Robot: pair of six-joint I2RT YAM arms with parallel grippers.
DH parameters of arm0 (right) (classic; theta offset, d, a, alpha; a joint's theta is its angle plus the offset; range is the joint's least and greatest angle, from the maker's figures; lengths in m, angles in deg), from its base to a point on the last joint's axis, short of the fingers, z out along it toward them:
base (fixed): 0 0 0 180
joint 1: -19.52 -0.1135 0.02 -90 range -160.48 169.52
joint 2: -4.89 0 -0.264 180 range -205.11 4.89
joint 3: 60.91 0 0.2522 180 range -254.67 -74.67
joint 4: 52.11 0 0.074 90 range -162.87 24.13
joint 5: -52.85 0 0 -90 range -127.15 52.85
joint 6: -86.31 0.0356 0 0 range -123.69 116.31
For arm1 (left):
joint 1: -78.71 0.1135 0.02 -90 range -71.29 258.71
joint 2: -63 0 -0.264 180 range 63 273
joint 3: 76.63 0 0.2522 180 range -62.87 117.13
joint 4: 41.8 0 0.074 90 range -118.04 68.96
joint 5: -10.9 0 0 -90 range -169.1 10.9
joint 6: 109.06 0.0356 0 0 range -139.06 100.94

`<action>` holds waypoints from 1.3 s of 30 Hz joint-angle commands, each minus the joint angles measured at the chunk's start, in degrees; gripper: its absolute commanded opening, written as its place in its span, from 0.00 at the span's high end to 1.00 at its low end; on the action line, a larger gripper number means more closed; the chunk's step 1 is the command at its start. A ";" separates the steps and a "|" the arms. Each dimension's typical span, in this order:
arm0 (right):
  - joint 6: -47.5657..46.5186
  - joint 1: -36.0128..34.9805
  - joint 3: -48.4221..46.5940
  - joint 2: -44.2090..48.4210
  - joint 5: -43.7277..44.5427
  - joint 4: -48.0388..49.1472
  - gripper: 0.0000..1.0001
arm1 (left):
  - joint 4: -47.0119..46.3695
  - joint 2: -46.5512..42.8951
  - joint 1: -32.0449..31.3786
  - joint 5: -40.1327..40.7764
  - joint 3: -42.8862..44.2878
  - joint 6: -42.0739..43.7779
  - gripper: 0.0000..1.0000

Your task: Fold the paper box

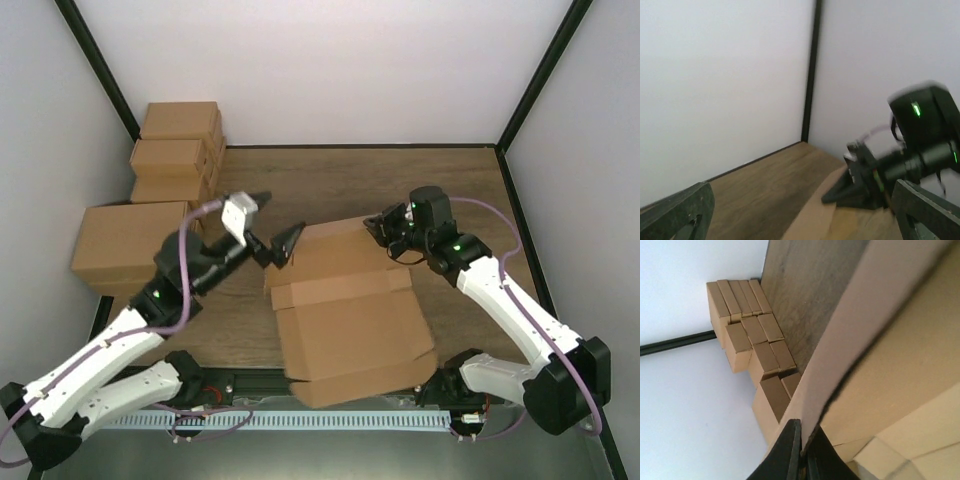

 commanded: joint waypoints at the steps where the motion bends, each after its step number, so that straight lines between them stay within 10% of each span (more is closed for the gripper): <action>1: -9.81 -2.06 -2.32 -1.12 4.72 4.78 0.99 | 30.00 11.46 1.64 9.02 19.84 -16.32 0.00; 18: -19.58 -6.87 22.10 9.29 0.39 28.95 0.99 | 43.24 36.35 9.46 -18.94 35.17 -5.55 0.02; 27: -15.54 -6.94 25.16 6.40 -3.33 43.38 0.99 | 50.70 35.13 11.01 -7.48 43.48 -6.24 0.00; 39: -8.27 -8.21 22.38 -4.19 -5.01 59.90 0.99 | 57.17 32.99 20.67 -13.45 47.80 -0.43 0.00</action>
